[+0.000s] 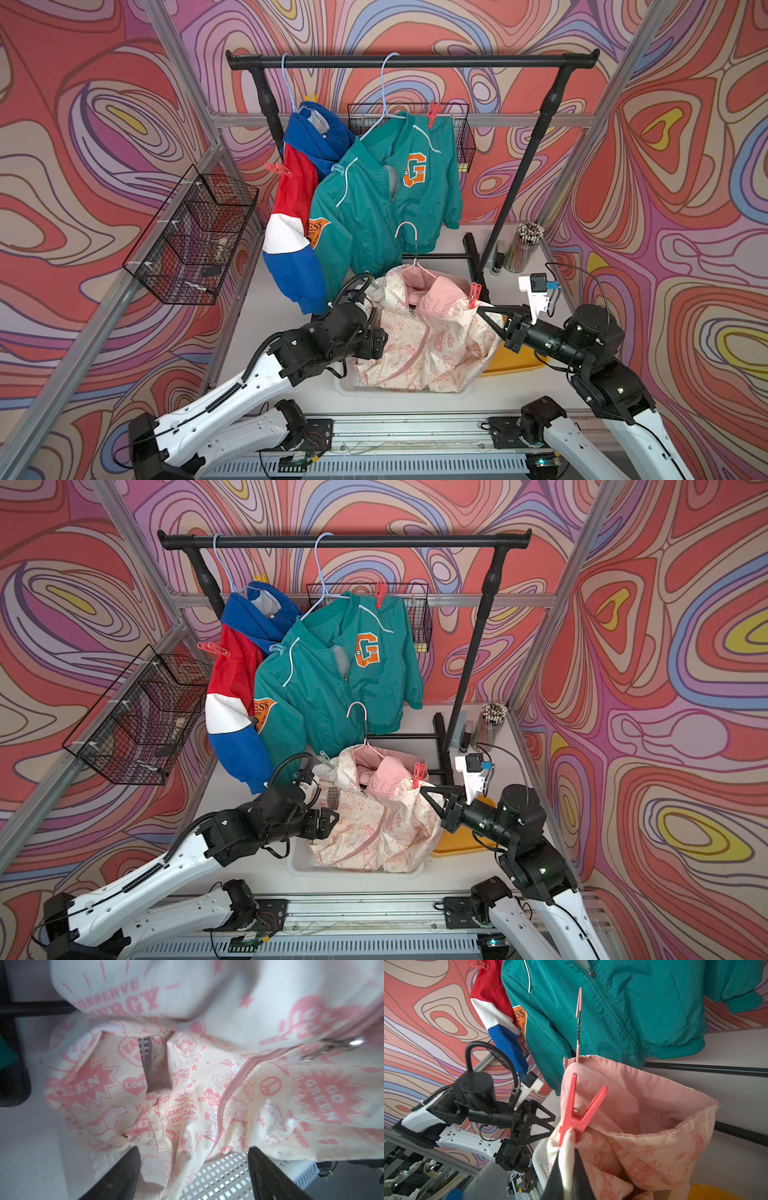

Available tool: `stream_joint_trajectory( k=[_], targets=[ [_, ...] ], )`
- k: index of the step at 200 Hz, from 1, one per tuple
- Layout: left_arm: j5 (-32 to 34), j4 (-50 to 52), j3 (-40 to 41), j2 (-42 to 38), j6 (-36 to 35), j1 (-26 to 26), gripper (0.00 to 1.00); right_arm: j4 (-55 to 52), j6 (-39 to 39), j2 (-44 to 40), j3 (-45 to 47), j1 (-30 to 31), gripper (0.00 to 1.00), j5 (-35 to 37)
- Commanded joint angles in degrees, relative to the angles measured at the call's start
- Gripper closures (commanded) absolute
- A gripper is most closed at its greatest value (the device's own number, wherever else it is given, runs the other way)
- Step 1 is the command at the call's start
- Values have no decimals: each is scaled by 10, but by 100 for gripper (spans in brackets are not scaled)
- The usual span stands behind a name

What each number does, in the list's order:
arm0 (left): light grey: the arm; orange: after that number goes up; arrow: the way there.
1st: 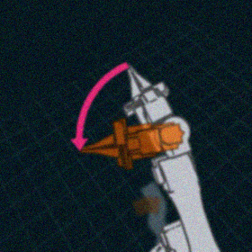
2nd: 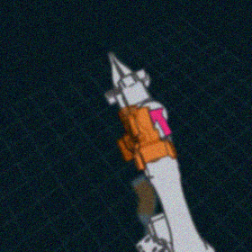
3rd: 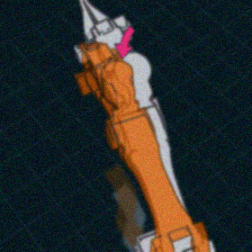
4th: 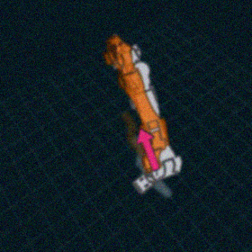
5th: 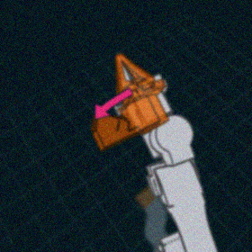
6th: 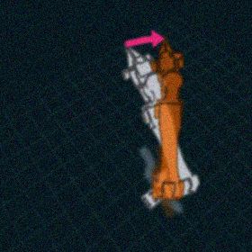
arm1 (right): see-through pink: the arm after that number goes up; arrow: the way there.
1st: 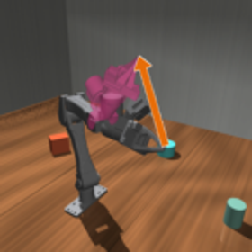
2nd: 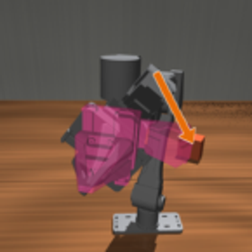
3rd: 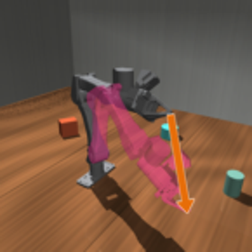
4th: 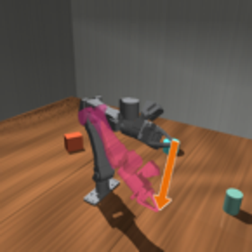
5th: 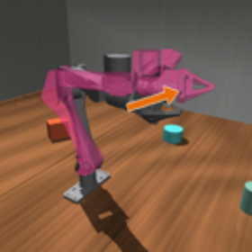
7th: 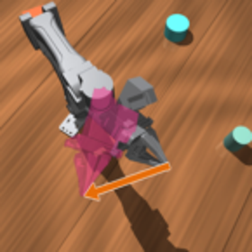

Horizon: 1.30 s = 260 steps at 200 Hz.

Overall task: Remove the clothespins securing jackets to the hanger
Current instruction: Adjust the jacket in the basket, then adjust the hanger.

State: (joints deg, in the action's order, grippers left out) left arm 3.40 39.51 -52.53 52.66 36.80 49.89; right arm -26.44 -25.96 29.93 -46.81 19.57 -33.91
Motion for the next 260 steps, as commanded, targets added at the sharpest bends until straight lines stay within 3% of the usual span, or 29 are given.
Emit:
stream_joint_trajectory(
  k=[1, 21, 51, 97, 178, 218, 260],
  targets=[
    [24, 70, -78, -6, -52, 0, 13, 22, -4, -1, 6, 3, 100, -39],
    [37, 57, -143, 37, -89, 0, 7, 26, -6, 0, 14, 2, 100, -54],
    [57, 35, -239, 131, -124, -3, 8, 27, -10, 2, 12, 2, 100, -73],
    [38, -5, -322, 226, -124, -25, 17, 11, 0, -1, 6, 3, 100, -78],
    [-14, -19, -371, 278, -118, -54, 35, -5, 11, -8, 9, 3, 100, -82],
    [-40, -18, -387, 303, -117, -55, 54, -12, 13, -12, 8, 3, 100, -82],
    [-47, -15, -386, 303, -106, -55, 92, -27, 22, -12, 1, 3, 100, -77]
  ],
)
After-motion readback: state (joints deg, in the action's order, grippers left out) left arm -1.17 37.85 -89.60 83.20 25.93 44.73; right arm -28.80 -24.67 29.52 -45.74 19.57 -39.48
